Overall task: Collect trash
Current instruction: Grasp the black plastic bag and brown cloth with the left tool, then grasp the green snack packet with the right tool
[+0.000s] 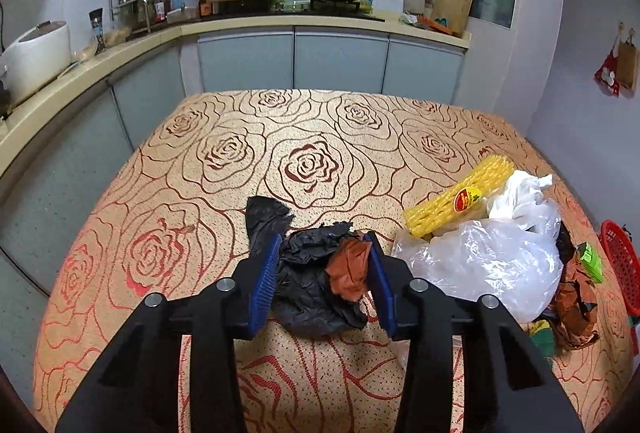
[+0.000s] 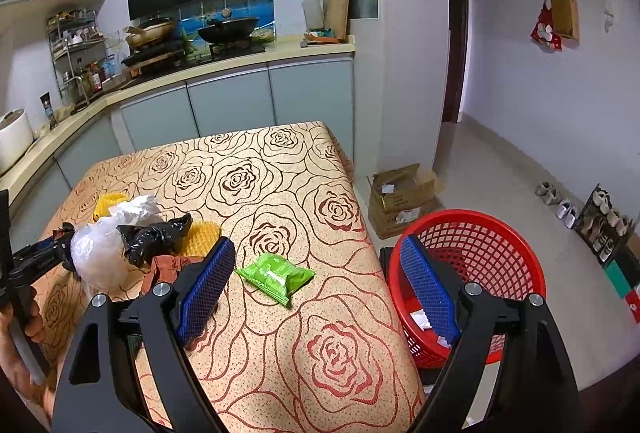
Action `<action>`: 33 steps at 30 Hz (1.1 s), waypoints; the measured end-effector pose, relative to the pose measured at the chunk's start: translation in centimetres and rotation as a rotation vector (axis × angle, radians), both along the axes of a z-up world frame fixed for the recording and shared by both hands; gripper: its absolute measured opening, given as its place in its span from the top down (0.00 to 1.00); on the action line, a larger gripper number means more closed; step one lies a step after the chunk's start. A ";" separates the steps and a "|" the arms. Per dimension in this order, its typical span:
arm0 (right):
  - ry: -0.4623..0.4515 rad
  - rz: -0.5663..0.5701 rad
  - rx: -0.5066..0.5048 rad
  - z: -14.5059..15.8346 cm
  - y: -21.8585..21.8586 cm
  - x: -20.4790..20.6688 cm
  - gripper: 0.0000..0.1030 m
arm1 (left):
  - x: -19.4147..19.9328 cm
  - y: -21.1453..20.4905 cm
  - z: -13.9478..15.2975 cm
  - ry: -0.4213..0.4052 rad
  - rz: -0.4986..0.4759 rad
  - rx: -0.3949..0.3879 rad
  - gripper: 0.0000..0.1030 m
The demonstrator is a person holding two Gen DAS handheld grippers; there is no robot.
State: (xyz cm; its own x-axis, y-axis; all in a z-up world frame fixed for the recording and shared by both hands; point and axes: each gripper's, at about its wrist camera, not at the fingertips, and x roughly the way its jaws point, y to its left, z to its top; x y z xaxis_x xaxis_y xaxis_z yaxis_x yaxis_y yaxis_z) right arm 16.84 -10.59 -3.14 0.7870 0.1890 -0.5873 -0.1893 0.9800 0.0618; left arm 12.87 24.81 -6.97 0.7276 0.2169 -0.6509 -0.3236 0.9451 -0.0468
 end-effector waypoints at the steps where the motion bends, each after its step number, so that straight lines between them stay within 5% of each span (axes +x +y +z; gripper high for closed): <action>1: 0.001 -0.002 0.000 -0.1 -0.1 0.0 0.20 | -0.2 0.0 0.2 -0.008 0.003 0.000 0.62; 14: 0.078 0.038 -0.043 -4.3 1.8 2.0 0.20 | -3.8 -1.1 5.4 -0.145 0.044 0.101 0.63; 25: 0.172 0.101 -0.070 -7.4 5.2 5.8 0.20 | -4.1 -1.0 6.3 -0.176 0.048 0.114 0.63; 33: 0.255 0.112 -0.079 -9.4 5.8 7.5 0.38 | -4.1 -0.4 5.7 -0.166 0.060 0.104 0.63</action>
State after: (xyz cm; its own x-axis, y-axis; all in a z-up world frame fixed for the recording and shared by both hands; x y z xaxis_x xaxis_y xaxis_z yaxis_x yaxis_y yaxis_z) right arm 24.35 -4.79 -12.52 0.5889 0.2122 -0.7799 -0.2848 0.9575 0.0454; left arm 8.75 24.42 -1.30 0.8069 0.3226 -0.4948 -0.3750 0.9270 -0.0071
